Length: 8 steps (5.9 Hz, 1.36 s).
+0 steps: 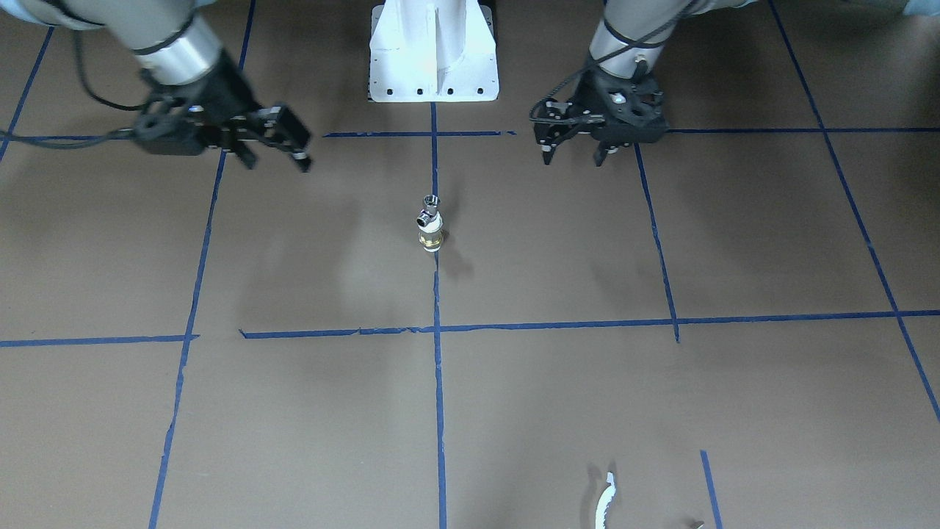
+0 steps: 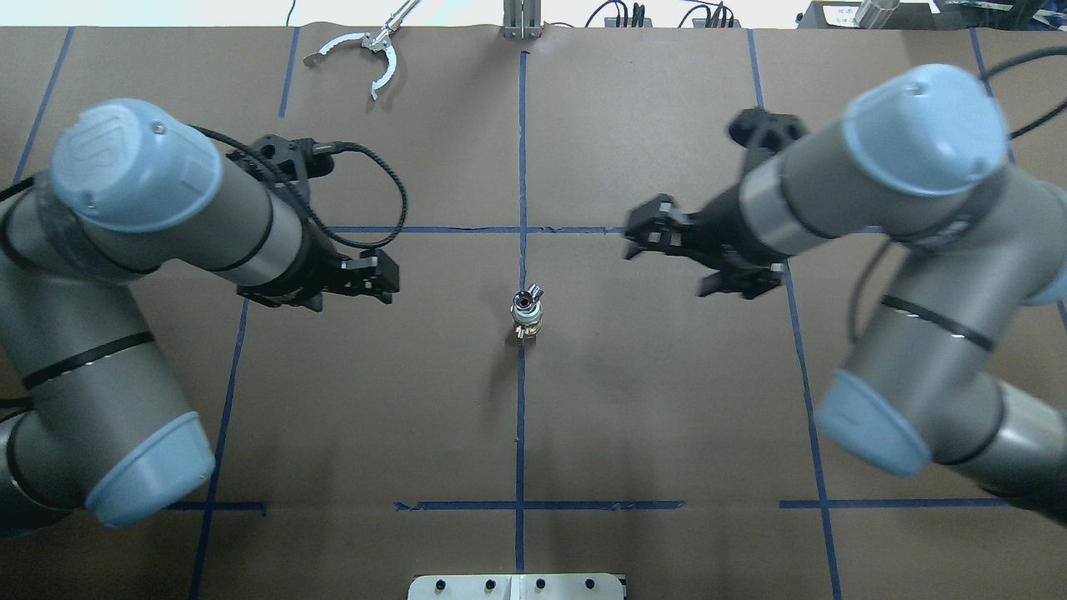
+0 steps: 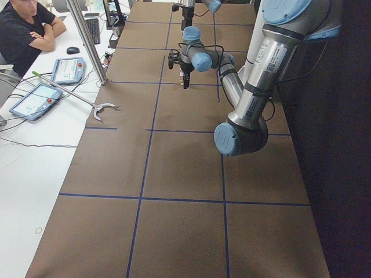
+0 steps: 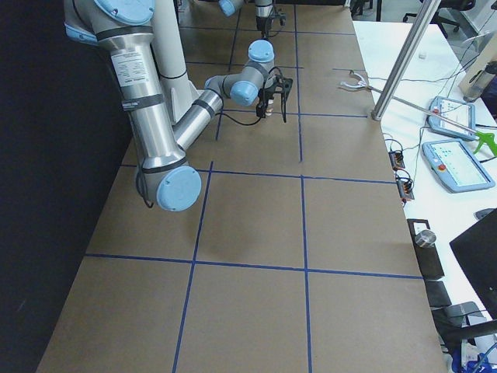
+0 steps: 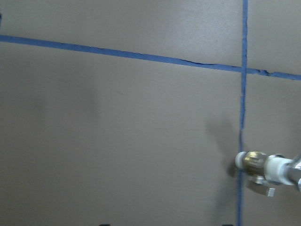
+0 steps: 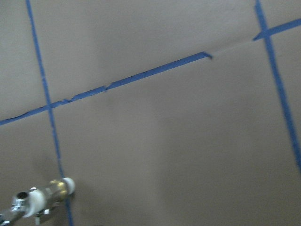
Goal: Assemble PPR valve and pipe with both arms
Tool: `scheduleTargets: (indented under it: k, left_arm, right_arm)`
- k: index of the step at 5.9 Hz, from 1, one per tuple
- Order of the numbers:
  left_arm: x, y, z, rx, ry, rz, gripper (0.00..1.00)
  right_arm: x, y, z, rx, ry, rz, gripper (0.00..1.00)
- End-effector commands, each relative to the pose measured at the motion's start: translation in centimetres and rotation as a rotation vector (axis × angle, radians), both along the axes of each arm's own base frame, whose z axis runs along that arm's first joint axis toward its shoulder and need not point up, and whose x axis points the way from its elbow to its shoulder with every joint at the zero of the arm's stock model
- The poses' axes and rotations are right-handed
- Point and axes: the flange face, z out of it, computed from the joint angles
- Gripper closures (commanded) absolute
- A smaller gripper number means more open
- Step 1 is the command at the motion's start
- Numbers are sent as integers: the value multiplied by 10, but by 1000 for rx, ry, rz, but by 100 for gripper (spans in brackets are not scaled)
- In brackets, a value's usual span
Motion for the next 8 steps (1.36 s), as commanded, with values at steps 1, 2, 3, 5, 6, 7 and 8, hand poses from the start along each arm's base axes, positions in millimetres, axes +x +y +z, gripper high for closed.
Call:
scheduleTargets:
  k: [1,2,3,5,6,7,8]
  left_arm:
    - [-79,-20,65,108,-90,102,15]
    - [-108,-32,81,159,-114,157,11]
    - [-134,-47,102,202,-159,183,1]
    - [-202,-69,147,247,-232,246,0]
    - [-242,-74,161,270,-284,306,0]
    - [-294,-78,172,280,-324,341,0]
    - [-349,-74,184,244,-279,353,0]
  right_arm:
    - [104,-4,104,111,156,-62,0]
    - [168,-9,147,144,154,-110,0]
    - [225,-20,196,182,141,-149,0]
    - [312,-35,292,276,206,-207,0]
    - [337,-33,324,305,221,-234,0]
    - [352,-29,339,292,221,-250,0]
    - [362,-24,347,298,217,-312,0]
